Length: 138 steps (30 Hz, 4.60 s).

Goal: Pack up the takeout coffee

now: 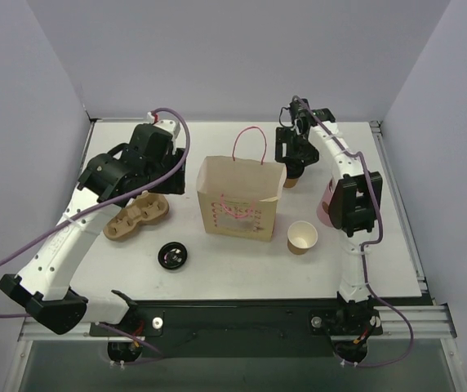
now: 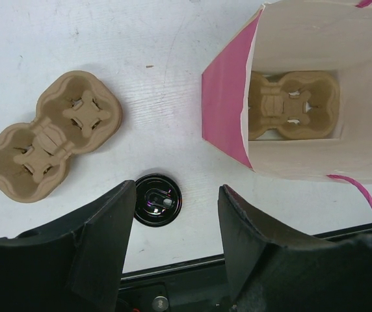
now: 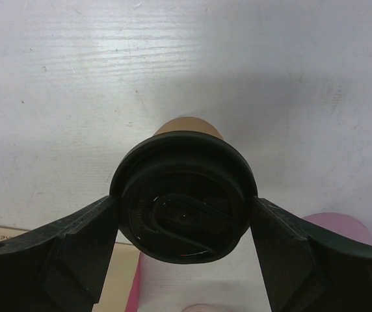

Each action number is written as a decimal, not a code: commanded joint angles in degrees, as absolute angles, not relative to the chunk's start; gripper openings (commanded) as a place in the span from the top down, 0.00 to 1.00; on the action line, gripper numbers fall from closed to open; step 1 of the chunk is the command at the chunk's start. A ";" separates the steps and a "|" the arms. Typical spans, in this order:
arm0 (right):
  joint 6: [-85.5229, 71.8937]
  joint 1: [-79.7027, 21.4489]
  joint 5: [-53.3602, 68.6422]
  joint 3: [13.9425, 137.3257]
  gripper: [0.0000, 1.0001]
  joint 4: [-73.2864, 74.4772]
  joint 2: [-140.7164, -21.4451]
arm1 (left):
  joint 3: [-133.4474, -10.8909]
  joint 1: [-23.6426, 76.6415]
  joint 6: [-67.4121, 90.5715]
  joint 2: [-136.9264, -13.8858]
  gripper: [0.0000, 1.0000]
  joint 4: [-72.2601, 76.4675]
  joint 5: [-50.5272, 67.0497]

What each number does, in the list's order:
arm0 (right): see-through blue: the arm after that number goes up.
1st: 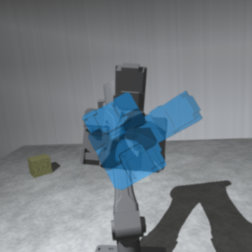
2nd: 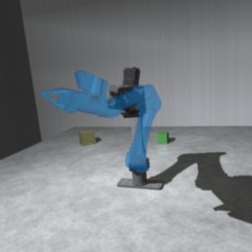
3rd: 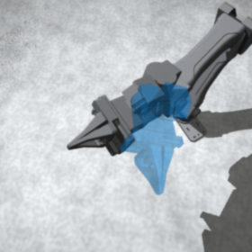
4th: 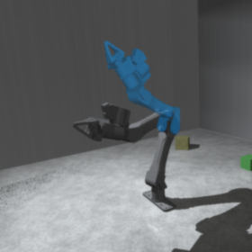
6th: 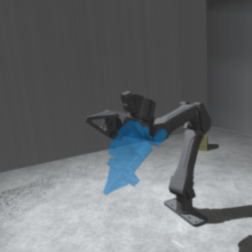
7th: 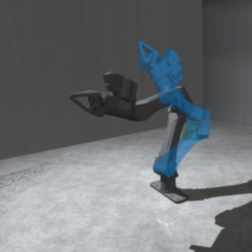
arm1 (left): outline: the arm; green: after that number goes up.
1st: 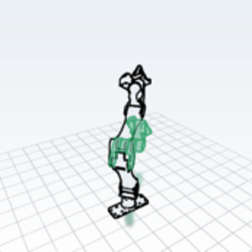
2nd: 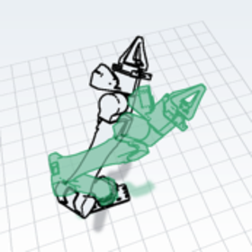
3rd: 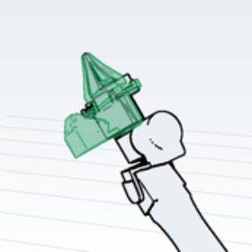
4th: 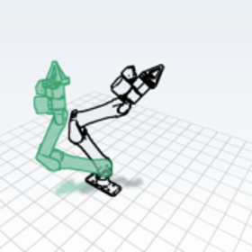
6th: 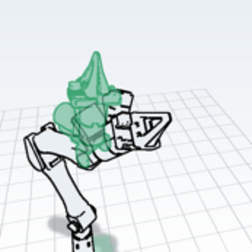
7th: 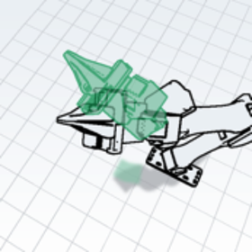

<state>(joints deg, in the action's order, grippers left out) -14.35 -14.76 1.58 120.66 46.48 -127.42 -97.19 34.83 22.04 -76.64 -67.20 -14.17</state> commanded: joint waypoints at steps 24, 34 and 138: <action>-8.35 -14.41 -3.86 124.89 0.47 50.98 -108.91 | -99.93 34.89 22.15 -79.01 0.38 -57.84 -7.12; -9.15 -18.54 -3.17 123.13 0.48 50.89 -90.10 | -99.58 34.72 19.78 -84.02 0.39 -54.05 -7.38; 26.45 -68.82 -24.61 61.88 0.53 16.26 -68.20 | -44.12 33.40 8.17 -49.22 1.00 4.92 26.45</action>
